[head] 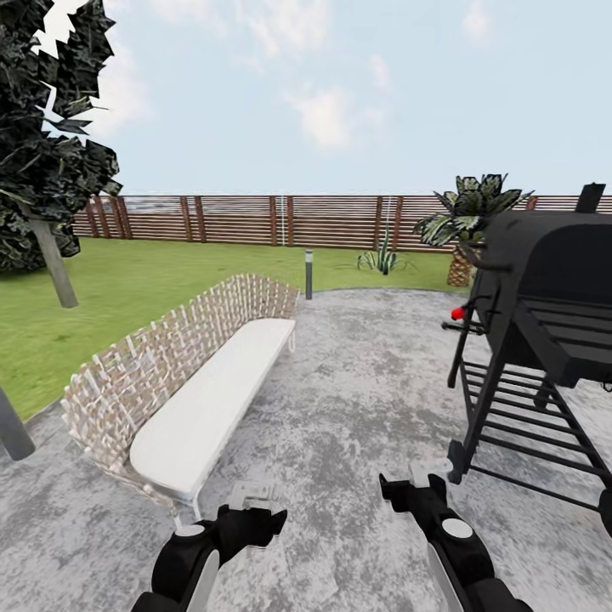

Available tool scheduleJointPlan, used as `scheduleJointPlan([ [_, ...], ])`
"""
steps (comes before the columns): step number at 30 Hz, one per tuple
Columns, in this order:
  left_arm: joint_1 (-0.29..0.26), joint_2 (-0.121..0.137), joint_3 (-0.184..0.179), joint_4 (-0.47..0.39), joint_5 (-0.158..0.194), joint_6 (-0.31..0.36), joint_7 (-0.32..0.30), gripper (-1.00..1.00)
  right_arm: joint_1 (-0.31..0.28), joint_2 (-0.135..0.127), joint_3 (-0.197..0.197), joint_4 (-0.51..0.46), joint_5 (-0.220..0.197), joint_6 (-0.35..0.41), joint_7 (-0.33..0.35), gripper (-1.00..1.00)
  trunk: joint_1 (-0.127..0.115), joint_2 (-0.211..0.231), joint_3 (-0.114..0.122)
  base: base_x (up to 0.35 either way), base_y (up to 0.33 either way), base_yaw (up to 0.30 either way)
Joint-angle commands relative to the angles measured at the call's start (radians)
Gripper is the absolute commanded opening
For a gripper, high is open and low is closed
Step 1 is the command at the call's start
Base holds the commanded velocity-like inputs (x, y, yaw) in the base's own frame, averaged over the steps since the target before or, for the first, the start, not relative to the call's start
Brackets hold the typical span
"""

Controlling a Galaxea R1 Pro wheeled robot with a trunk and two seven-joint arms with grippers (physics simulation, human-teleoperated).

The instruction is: Pick up the pesticide atomizer in the garden and spray insectifuge to fully cover both potted plants in the garden.

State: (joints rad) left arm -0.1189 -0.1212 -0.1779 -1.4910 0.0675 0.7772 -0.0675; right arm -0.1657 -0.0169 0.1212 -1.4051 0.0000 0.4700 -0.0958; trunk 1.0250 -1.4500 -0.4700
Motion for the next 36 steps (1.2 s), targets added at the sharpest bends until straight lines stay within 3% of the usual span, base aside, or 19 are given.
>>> scheduleJointPlan([
  [1, 0.0, 0.0, 0.0, 0.001, 0.0, 0.0, 0.0, 1.0, 0.0, 0.0, -0.001, 0.0, 0.0, 0.0, 0.0, 1.0, 0.0, 0.0, 0.0, 0.321, 0.0, 0.0],
  [11, 0.0, 0.0, 0.0, 0.002, 0.0, 0.0, 0.0, 1.0, -0.001, -0.008, -0.003, -0.003, -0.002, 0.005, -0.001, 1.0, 0.0, 0.0, 0.0, 0.321, -0.01, -0.002],
  [21, -0.001, 0.0, 0.002, 0.002, 0.002, -0.023, 0.001, 1.0, -0.001, -0.006, -0.001, -0.003, -0.002, -0.001, 0.002, 1.0, 0.0, 0.0, 0.0, 0.321, -0.07, -0.228],
  [36, -0.001, 0.0, 0.001, 0.016, 0.006, -0.041, -0.001, 1.0, 0.0, 0.0, 0.001, 0.007, -0.004, -0.009, 0.009, 1.0, 0.0, 0.0, 0.0, 0.321, -0.079, -0.007],
])
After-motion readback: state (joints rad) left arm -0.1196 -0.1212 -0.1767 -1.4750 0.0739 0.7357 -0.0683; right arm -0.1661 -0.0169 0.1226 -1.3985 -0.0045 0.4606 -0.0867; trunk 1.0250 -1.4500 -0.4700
